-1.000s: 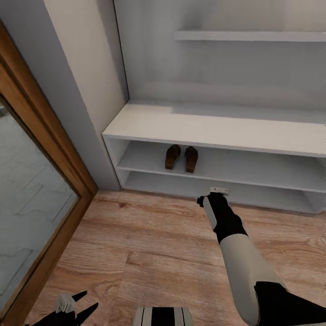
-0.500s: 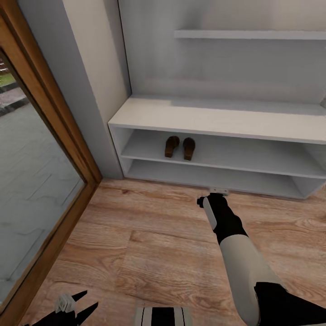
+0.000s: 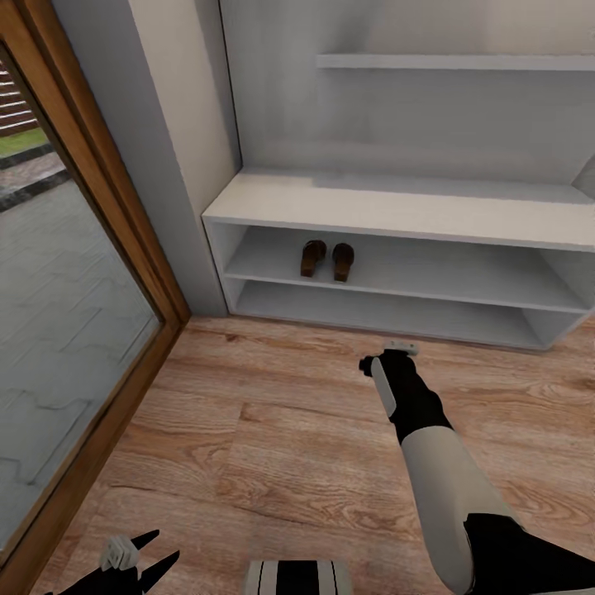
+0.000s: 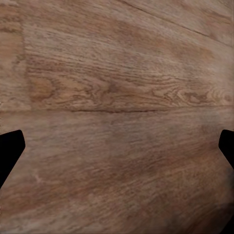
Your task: Pick up the two gym shoes and the two sandals from the corridor floor and place them onto the hallstand (shoe rack) in the corridor, making sure they are on the rack and not on the floor. Arrange them so the two gym shoes are next to each other and the two sandals are next to each other.
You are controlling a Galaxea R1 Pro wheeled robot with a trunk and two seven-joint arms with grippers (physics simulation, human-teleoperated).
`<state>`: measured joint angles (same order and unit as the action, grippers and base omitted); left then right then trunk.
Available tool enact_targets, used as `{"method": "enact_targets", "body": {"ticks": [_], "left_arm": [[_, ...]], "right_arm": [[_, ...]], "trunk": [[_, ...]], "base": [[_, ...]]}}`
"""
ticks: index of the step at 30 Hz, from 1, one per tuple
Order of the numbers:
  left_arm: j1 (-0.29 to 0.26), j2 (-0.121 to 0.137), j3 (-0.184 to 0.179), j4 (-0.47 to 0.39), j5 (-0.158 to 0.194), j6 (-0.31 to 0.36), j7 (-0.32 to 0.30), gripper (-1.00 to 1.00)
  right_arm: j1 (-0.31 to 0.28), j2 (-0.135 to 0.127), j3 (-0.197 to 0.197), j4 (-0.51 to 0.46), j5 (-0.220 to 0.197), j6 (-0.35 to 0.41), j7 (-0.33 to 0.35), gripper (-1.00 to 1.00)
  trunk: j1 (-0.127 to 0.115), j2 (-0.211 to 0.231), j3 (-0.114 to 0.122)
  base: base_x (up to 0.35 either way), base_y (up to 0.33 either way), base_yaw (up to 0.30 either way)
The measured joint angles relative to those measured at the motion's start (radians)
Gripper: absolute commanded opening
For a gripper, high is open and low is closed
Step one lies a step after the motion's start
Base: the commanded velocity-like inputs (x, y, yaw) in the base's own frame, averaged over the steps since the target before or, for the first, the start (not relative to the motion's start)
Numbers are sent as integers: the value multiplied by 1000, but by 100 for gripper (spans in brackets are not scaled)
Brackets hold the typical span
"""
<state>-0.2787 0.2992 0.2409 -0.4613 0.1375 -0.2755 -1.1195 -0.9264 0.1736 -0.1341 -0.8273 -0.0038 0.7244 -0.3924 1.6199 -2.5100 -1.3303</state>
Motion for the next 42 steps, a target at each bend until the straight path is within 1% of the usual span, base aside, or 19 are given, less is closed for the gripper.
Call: {"method": "enact_targets", "body": {"ticks": [4,10,19,25,28,34,42], "left_arm": [[0,0,-1,0,0,0,0,100],[0,0,5,0,1,2,0,100],[0,0,7,0,1,2,1,100],[0,0,7,0,1,2,1,100],[0,0,8,0,0,2,3,100],[0,0,10,0,1,2,31,100],[4,-1,7,2,0,-1,76,100]], "right_arm": [[-1,0,0,-22,0,1,0,100],[-1,0,0,-19,0,2,-1,100],[-1,0,0,-8,0,1,0,100],[4,0,0,26,1,-3,2,100],[5,0,1,43,3,-18,2,100],[24,0,2,77,10,-52,3,100],[61,0,2,122,49,-98,1,100]], "trunk": [[0,0,0],[0,0,0],[-1,0,0],[-1,0,0],[-1,0,0],[-1,0,0],[0,0,0]], "base": [[0,0,0],[71,0,0],[300,0,0],[335,0,0],[338,0,0],[338,0,0],[281,0,0]]}}
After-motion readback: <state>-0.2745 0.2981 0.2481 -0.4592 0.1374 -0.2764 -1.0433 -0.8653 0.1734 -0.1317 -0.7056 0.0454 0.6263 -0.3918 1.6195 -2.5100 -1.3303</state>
